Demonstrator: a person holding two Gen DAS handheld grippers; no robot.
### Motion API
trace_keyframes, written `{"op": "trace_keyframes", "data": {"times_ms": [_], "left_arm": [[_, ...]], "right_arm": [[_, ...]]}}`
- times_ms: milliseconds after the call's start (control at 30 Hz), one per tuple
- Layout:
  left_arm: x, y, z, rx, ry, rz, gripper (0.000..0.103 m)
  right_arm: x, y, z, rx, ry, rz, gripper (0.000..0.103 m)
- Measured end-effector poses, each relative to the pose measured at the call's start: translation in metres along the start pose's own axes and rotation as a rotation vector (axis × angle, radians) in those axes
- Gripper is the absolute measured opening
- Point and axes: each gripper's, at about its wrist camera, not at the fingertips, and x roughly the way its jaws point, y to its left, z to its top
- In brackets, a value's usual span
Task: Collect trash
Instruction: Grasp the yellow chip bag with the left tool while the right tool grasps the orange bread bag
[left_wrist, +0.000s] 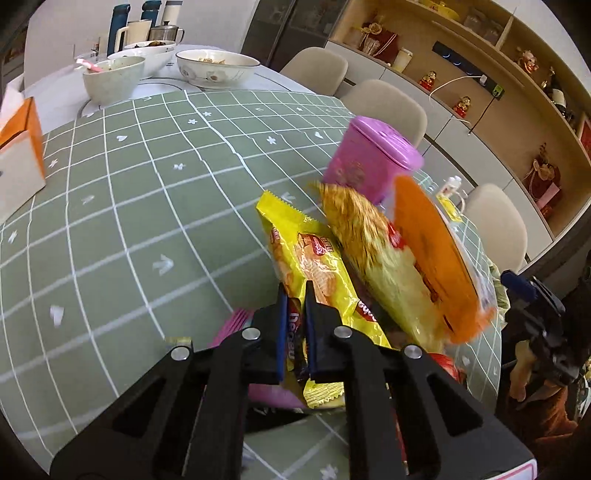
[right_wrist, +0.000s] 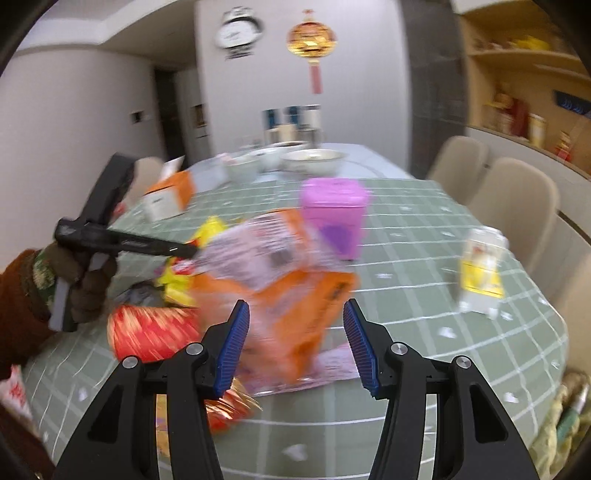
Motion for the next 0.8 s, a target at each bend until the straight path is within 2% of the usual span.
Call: {"op": "trace_keyframes", "data": {"times_ms": [100, 233, 333, 367, 467, 567, 800], "left_arm": [[-0.006, -0.006, -0.011, 0.002, -0.014, -0.005, 0.008], [-0.013, -0.002, -0.020, -0.047, -0.039, -0.038, 0.008], [-0.019, 0.000, -0.023, -0.074, -0.064, -0.045, 0.008], [-0.021, 0.001, -0.024, -0.078, -0.077, -0.048, 0.008], [-0.029, 0.002, -0.024, -0.081, -0.106, -0.047, 0.008], [-0.039, 0.000, -0.021, -0.074, -0.143, -0.055, 0.008], [-0.066, -0.018, -0.016, -0.034, -0.239, -0.024, 0.008]], "right_arm": [[0.014, 0.016, 0.005, -0.041, 0.047, 0.048, 0.050], [0.037, 0.018, 0.008, -0.073, 0.116, 0.032, 0.050], [0.047, 0.017, 0.010, -0.058, 0.123, 0.026, 0.032], [0.046, 0.016, 0.011, -0.050, 0.118, 0.027, 0.025], [0.034, 0.017, 0.013, -0.064, 0.078, 0.010, 0.020], [0.017, 0.018, 0.018, -0.077, 0.039, -0.014, 0.018], [-0.026, 0.002, 0.024, -0.058, -0.043, -0.086, 0.016]]}}
